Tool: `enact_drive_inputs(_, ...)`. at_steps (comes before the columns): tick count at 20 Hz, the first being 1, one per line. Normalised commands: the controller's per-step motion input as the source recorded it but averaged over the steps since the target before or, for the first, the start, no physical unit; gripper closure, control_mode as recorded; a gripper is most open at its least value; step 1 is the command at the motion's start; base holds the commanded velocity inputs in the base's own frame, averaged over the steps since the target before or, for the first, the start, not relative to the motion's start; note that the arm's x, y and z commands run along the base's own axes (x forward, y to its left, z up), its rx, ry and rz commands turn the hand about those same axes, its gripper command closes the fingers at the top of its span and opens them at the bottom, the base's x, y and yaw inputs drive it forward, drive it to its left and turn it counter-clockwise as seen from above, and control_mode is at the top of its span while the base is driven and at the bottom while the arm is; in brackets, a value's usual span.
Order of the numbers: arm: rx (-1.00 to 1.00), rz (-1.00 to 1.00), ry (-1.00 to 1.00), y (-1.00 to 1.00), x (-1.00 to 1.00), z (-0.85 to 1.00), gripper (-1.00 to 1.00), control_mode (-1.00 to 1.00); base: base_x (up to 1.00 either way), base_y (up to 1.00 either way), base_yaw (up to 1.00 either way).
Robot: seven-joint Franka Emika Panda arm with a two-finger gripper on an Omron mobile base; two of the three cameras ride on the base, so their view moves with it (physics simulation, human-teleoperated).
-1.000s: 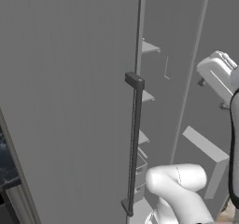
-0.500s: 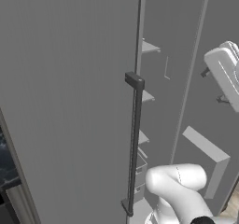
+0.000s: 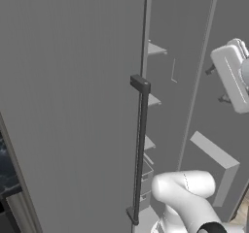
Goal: Open the freezer door, pick up the ice cube tray from the freezer, and place it on the dining counter.
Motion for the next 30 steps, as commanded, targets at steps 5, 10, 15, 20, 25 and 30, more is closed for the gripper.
enact_drive_inputs(5,0.06,0.0,0.0,0.0,0.06,0.0,-1.0,-1.0,0.0,0.0,0.0)
enact_drive_inputs(10,0.04,0.0,0.0,0.0,0.22,0.0,-1.0,-1.0,0.0,0.0,0.0)
enact_drive_inputs(15,0.01,-0.02,0.0,0.0,0.28,0.05,-1.0,-1.0,0.0,0.0,0.0)
enact_drive_inputs(20,0.0,-0.04,-0.03,0.0,0.12,0.17,-1.0,-1.0,0.0,0.0,0.0)
enact_drive_inputs(25,0.0,-0.02,0.0,0.02,0.19,0.01,-1.0,-1.0,0.0,0.0,0.0)
enact_drive_inputs(30,0.01,0.0,-0.02,0.0,0.11,0.05,-1.0,-1.0,0.0,0.0,0.0)
